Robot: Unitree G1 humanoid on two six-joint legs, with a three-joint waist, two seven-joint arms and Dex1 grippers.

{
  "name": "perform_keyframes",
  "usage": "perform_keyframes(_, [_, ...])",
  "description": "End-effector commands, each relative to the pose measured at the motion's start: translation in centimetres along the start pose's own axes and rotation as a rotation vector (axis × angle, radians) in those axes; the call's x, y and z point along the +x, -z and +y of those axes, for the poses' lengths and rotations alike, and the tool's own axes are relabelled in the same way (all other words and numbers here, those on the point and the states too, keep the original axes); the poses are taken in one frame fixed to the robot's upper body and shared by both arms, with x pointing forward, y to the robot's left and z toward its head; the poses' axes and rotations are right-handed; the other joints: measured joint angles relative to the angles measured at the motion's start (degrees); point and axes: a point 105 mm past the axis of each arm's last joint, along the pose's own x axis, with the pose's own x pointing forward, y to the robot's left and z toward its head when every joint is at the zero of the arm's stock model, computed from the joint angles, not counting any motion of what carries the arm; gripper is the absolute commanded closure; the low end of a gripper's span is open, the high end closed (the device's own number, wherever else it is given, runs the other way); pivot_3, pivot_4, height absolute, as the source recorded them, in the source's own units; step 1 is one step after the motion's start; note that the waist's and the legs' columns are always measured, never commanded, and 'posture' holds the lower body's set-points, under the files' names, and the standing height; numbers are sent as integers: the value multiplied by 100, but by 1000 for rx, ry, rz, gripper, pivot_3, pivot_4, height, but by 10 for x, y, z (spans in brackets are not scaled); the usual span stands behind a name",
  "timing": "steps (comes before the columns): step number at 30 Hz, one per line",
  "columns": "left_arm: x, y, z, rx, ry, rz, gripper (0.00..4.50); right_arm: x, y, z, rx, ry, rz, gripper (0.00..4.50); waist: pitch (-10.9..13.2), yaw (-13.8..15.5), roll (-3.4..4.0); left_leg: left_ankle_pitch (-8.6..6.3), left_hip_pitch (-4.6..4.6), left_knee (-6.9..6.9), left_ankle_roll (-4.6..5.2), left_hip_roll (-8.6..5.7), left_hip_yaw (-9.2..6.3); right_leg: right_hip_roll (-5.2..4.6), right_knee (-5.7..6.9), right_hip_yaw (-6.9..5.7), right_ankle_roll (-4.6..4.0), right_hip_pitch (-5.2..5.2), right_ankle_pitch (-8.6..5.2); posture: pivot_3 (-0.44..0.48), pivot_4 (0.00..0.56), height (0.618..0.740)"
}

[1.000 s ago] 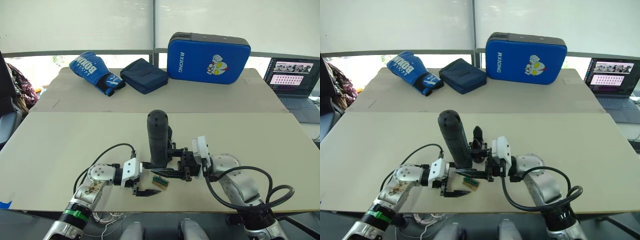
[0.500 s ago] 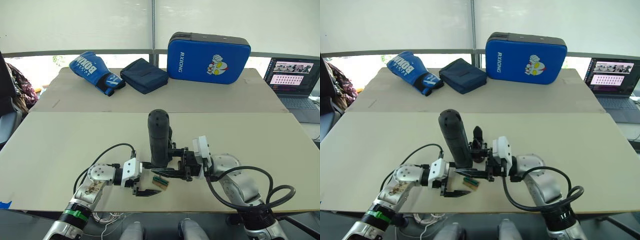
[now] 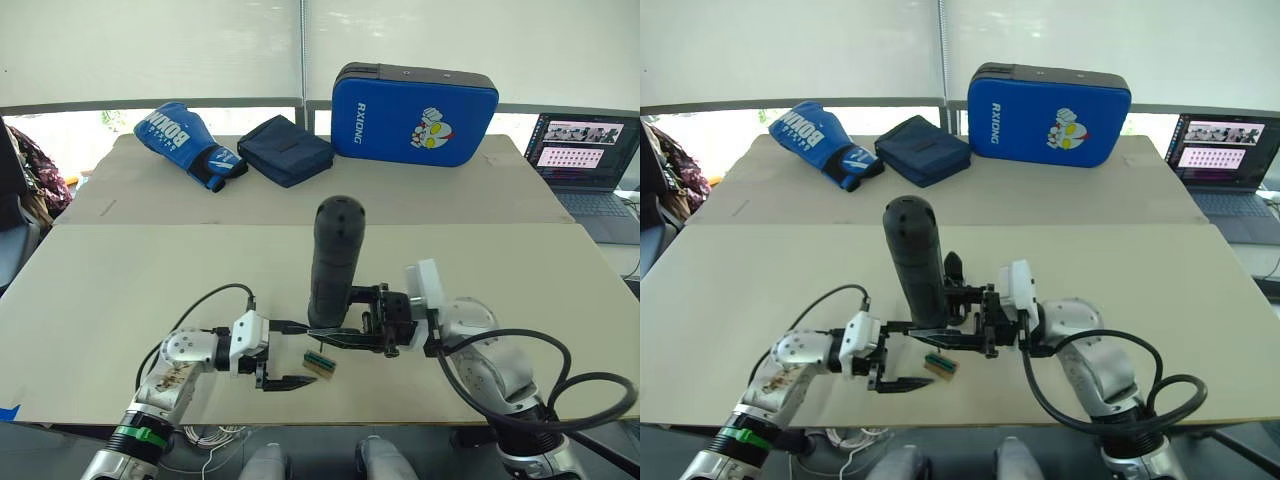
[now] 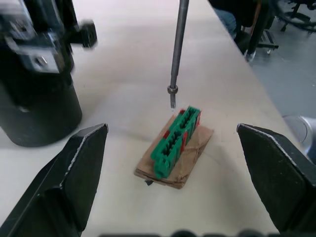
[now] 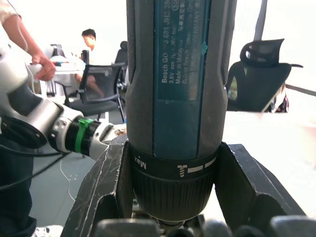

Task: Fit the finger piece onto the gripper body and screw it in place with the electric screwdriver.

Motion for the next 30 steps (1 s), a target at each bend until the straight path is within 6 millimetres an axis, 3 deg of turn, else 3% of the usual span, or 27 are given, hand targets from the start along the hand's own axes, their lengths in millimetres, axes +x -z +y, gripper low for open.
perform_keyframes(1, [-14,-25,1,-1,2,-82,69,-2,-34,0,-79,-4,-65,2611,0,-6,0,0,0,0,0,0,-2,0,0,0,0,0,0,0,150,740])
perform_keyframes(7, [-32,-44,3,-43,-4,-102,69,-14,-58,0,-118,26,-45,2611,4,-3,0,0,-1,-1,0,0,-10,0,-2,0,0,1,0,0,150,740])
perform_keyframes(12, [-46,-60,15,-51,-92,-163,69,-34,-75,-4,-163,97,25,2611,6,1,-2,0,-3,0,0,0,-7,-1,-5,0,1,1,0,0,150,740])
perform_keyframes(19, [-65,-67,27,-87,-185,-190,69,-47,-91,-6,-180,188,29,2611,8,-10,-5,0,-4,-3,0,2,7,2,-4,0,0,-2,-1,0,150,740])
perform_keyframes(27, [-68,-98,45,-52,-251,-332,69,-50,-103,-11,-183,229,-1,2611,11,7,-10,0,-8,1,0,0,8,0,-5,0,0,0,0,0,150,740])
perform_keyframes(30, [-68,-97,47,-46,-253,-318,69,-50,-103,-11,-178,225,-5,2611,12,2,-11,0,-8,0,0,0,7,0,-6,0,0,0,0,0,150,740])
